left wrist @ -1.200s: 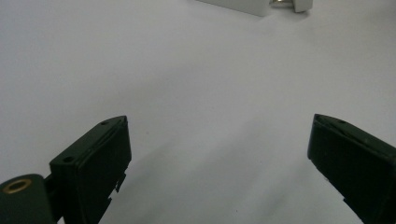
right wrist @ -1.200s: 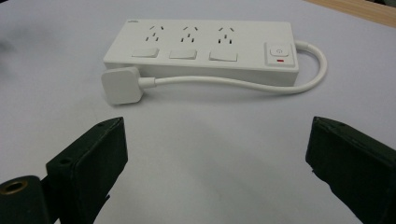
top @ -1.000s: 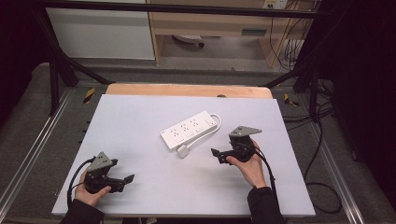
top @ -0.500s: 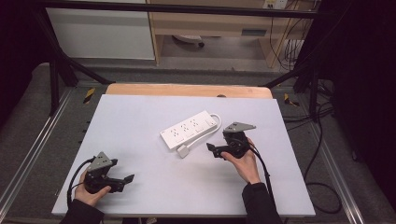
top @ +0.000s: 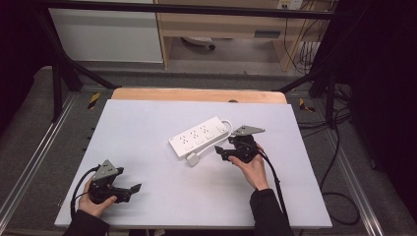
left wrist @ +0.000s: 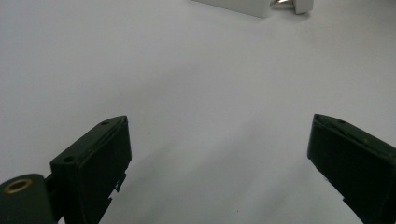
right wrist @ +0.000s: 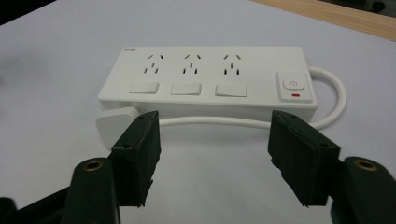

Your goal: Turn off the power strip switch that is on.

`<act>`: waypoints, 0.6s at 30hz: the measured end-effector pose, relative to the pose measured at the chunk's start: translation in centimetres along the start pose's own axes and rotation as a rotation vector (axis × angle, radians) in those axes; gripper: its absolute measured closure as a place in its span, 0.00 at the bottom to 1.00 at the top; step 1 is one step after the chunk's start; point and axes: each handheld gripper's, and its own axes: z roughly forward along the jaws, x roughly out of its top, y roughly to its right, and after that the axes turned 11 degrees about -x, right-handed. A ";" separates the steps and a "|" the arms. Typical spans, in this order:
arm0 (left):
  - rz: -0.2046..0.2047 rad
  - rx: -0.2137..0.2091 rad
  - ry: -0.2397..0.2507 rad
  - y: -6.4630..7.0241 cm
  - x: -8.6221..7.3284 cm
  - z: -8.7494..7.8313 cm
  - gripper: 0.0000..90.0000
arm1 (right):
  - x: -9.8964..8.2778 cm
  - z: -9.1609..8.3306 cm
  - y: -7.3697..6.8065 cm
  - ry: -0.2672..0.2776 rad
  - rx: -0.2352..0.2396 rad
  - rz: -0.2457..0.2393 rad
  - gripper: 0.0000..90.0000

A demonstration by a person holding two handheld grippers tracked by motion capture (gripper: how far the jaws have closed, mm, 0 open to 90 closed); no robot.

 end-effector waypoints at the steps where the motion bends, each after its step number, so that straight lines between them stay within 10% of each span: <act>1: 0.000 0.000 0.000 0.0 0.0 0.0 0.07 | 0.0 0.1 0.0 0.003 0.002 0.004 0.43; 18: -0.002 0.000 0.002 -0.1 0.0 0.0 0.07 | 0.9 1.9 -0.2 -0.017 0.034 -0.008 0.66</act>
